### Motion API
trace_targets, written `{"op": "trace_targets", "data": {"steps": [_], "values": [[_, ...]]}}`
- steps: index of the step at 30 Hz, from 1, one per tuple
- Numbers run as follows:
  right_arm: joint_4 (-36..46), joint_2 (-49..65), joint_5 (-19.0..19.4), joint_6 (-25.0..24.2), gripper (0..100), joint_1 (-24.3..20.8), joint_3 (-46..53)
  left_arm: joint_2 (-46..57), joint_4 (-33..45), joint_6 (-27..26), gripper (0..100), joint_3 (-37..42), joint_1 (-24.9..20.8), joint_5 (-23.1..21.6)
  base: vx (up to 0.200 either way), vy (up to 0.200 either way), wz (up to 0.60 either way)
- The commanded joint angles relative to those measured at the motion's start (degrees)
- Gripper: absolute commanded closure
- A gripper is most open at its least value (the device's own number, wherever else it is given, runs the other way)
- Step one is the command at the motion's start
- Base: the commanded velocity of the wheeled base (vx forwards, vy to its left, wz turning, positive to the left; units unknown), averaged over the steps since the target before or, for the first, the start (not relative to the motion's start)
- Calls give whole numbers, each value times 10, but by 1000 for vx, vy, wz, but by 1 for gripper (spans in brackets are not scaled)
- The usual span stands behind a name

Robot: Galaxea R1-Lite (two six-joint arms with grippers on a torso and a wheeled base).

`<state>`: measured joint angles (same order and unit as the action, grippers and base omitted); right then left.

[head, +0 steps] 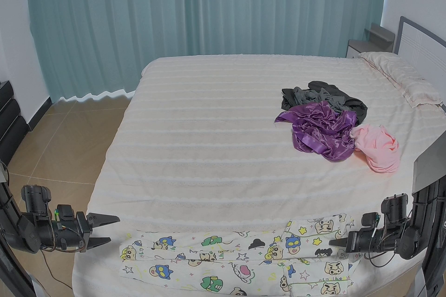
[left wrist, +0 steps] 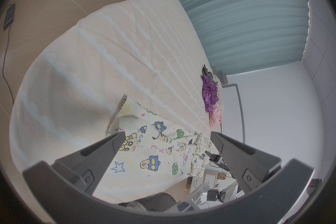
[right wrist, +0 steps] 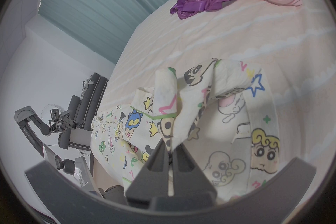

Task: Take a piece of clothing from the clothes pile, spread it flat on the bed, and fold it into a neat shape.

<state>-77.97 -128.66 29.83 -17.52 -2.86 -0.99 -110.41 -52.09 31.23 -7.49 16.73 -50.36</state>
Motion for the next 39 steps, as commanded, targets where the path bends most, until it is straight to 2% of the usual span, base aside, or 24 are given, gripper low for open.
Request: {"op": "trace_targets", "data": {"steps": [1,9,12,17,18,26,28,31,33,36,39], "values": [[19,32,1,5,100,5,10,-2,0,0,0,1,0,2,0,0,0],[62,42,1,52,100,33,10,-14,0,-48,0,10,0,3,0,0,0],[84,46,1,72,100,37,10,-14,0,-49,0,10,0,3,0,0,0],[88,45,1,77,100,38,10,-15,0,-50,0,10,0,4,0,0,0],[88,45,1,77,0,39,10,-15,0,-50,0,10,0,4,0,0,0],[87,64,1,78,0,48,10,-22,0,-49,0,-1,-7,9,0,0,0],[88,83,1,78,0,54,10,-32,0,-50,0,-16,-35,47,0,0,0],[88,107,1,78,0,62,10,-50,0,-41,0,-44,-89,154,0,0,0],[88,119,1,78,0,74,10,-64,0,-24,0,-60,-118,194,0,0,0],[88,145,1,78,0,99,2,-84,0,-11,0,-70,-144,206,0,0,0],[88,152,1,77,0,109,-2,-91,-2,-12,0,-71,-146,216,0,0,0]]}}
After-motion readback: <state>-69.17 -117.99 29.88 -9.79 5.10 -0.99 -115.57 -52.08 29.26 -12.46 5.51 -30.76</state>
